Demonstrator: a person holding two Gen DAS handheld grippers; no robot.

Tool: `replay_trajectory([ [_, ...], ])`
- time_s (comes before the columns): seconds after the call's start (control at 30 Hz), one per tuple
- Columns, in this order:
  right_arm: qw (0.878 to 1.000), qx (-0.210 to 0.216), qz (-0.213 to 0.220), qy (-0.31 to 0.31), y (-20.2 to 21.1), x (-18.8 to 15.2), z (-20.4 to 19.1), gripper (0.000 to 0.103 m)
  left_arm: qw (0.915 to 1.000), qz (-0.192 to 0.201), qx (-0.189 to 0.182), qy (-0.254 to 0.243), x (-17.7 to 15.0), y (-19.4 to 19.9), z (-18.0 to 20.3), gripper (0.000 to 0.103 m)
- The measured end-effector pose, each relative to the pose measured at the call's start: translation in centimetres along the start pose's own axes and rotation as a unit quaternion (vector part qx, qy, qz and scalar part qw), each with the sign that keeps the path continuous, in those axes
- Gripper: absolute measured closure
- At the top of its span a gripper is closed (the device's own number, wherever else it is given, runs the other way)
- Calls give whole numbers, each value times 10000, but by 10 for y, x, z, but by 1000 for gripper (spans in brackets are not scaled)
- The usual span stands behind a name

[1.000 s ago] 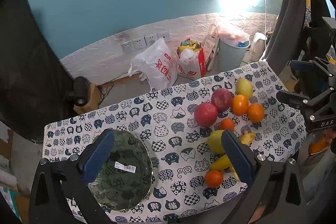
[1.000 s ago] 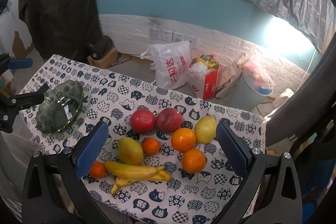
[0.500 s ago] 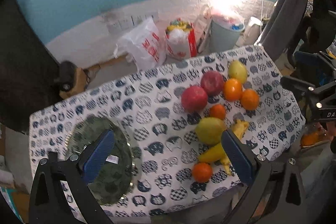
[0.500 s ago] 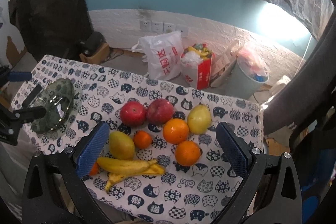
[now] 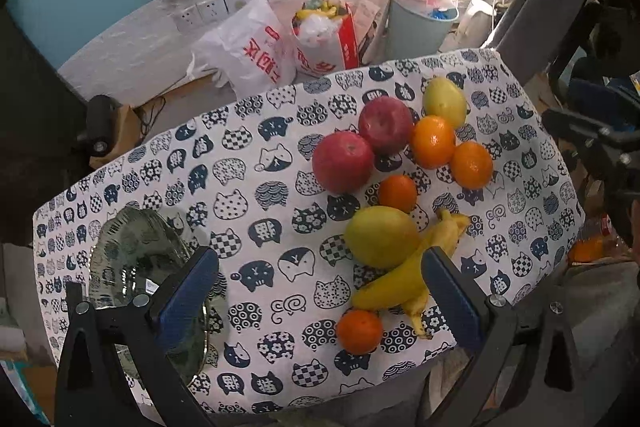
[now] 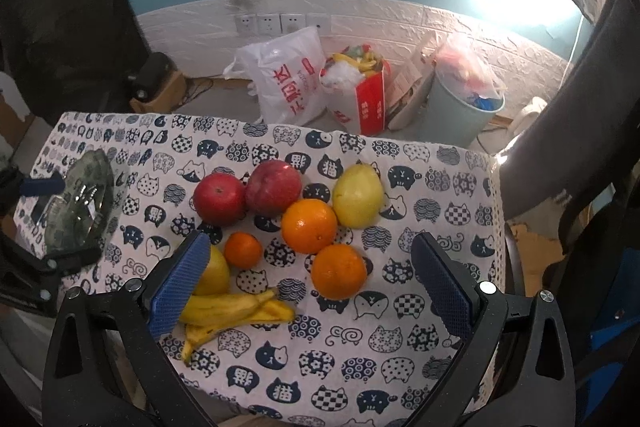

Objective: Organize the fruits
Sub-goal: 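Close the left tool on the yellow pear while the right tool grasps an orange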

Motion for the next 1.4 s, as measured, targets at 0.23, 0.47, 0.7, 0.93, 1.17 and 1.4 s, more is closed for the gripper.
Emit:
replay_trajectory([
  [0.23,9999,74,-31,-78,-3,1,5,3,9988,-388,-270,125,0,-28,10,1],
  [0.47,9991,-78,-407,-117,-33,-7,20,3,9962,-723,-366,316,9,-69,20,1],
  [0.7,9964,-190,-809,-140,-66,-16,34,3,9932,-1018,-402,395,11,-102,25,1],
  [0.93,9931,-42,-1155,-217,-94,-22,37,5,9896,-1326,-409,385,13,-131,30,1],
  [1.17,9885,-102,-1499,-181,-120,-29,40,5,9856,-1490,-657,447,19,-153,35,0],
  [1.4,9834,-83,-1804,-171,-144,-40,45,7,9817,-1660,-839,401,15,-178,46,2],
])
Point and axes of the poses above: each gripper's, at about its wrist camera, not at the fingertips, and y roughly against the way its jaws point, z to its right, x to its top, the point moved 1 cm from there along -y, roughly the way its jaws point, and after that the axes turned 1 degree about x, right-handed, at the moved point
